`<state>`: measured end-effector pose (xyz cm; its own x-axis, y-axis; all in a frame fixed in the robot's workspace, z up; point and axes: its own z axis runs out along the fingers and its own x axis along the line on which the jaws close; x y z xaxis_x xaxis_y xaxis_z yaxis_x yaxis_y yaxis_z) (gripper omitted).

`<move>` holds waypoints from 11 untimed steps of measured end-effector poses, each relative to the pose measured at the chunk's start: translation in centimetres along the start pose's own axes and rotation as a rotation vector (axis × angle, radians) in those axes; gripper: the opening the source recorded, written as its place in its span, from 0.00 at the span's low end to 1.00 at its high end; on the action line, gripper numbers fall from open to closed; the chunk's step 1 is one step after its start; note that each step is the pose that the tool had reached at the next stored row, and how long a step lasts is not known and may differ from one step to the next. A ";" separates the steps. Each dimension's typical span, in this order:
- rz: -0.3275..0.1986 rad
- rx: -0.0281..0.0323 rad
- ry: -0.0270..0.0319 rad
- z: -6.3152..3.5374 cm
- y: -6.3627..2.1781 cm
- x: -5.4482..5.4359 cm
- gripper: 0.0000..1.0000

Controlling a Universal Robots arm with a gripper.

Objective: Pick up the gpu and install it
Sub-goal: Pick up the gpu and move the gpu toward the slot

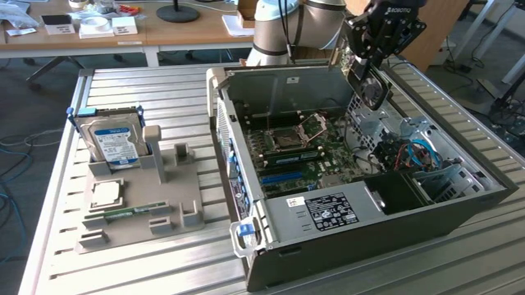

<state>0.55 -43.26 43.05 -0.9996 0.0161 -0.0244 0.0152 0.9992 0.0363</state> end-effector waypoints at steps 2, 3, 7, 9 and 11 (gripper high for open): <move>0.000 0.0000 0.0001 0.00 0.00 0.0 0.26; 0.000 -0.0001 0.0000 0.00 0.00 -0.1 0.26; 0.008 0.0002 -0.0003 0.02 0.01 -0.6 0.26; 0.010 0.0003 -0.0003 0.02 0.02 -0.7 0.26; 0.010 0.0003 -0.0004 0.03 0.02 -0.7 0.26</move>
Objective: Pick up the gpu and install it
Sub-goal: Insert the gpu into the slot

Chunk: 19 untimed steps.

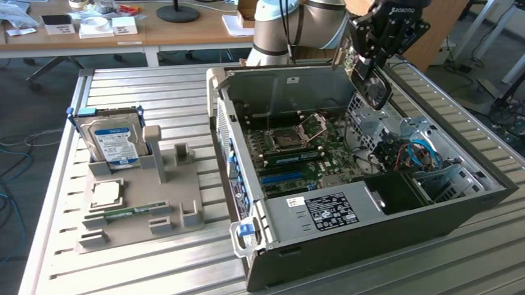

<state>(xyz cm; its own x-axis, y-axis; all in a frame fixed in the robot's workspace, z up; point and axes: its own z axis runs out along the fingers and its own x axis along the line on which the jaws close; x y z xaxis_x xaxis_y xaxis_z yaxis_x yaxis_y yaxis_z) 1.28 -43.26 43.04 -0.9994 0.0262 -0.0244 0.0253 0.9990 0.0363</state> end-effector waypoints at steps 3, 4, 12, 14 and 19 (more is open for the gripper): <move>0.000 -0.0001 0.0000 0.00 0.00 0.0 0.26; 0.000 0.0000 0.0000 0.00 0.00 0.0 0.26; -0.003 -0.0001 0.0001 0.00 0.00 0.0 0.26; -0.011 -0.0002 0.0004 0.00 0.00 0.0 0.26; -0.059 -0.0014 0.0021 0.03 0.00 0.1 0.26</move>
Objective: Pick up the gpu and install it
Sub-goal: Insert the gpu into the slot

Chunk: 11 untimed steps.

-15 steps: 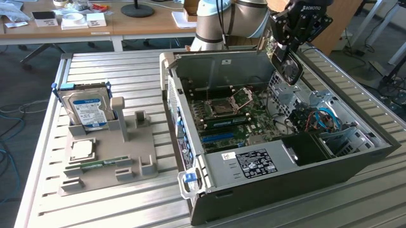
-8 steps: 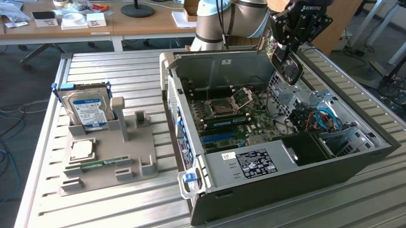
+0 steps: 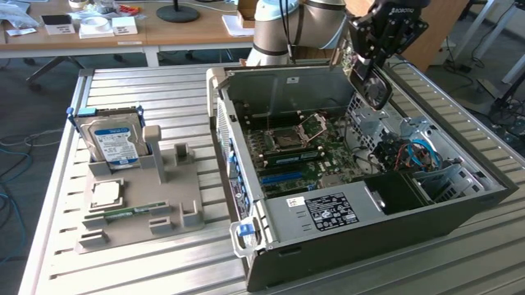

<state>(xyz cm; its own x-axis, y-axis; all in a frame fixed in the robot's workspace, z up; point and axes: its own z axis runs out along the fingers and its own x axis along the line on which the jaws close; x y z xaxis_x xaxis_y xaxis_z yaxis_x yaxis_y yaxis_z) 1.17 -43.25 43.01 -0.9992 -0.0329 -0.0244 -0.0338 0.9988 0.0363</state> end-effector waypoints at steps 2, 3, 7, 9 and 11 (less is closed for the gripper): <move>-0.026 -0.0008 0.0010 0.02 0.00 0.0 0.26; -0.041 -0.0011 0.0015 0.02 0.00 0.0 0.26; -0.111 -0.0028 0.0040 0.05 0.00 0.0 0.26; -0.145 -0.0037 0.0053 0.06 0.00 0.0 0.26; -0.181 -0.0046 0.0066 0.08 0.00 0.0 0.26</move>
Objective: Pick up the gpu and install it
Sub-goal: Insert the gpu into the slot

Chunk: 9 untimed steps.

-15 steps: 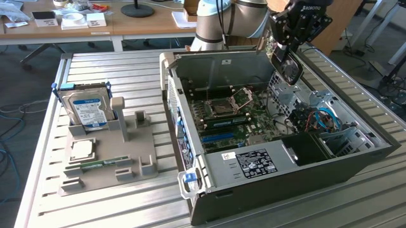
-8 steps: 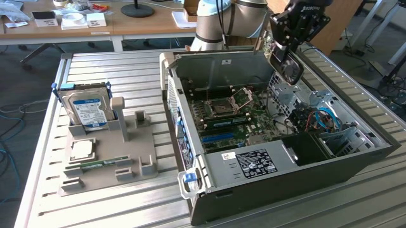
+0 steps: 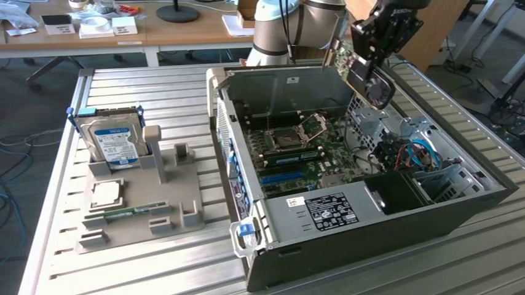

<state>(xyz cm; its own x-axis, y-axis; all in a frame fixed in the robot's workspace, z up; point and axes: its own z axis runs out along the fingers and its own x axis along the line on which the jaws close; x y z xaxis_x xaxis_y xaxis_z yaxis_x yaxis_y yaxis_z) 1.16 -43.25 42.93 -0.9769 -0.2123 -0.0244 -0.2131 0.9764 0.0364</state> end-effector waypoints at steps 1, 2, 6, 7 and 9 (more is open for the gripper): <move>-0.018 -0.0004 0.0007 0.01 0.00 0.0 0.26; -0.037 -0.0009 0.0014 0.02 0.00 0.0 0.26; -0.109 -0.0027 0.0039 0.05 0.00 0.0 0.26; -0.127 -0.0031 0.0046 0.06 0.00 0.0 0.26; -0.164 -0.0040 0.0060 0.08 0.00 0.0 0.26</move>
<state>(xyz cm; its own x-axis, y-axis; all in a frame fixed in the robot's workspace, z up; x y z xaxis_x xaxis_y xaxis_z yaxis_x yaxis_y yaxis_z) 1.16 -43.26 42.85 -0.9289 -0.3694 -0.0245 -0.3701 0.9283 0.0363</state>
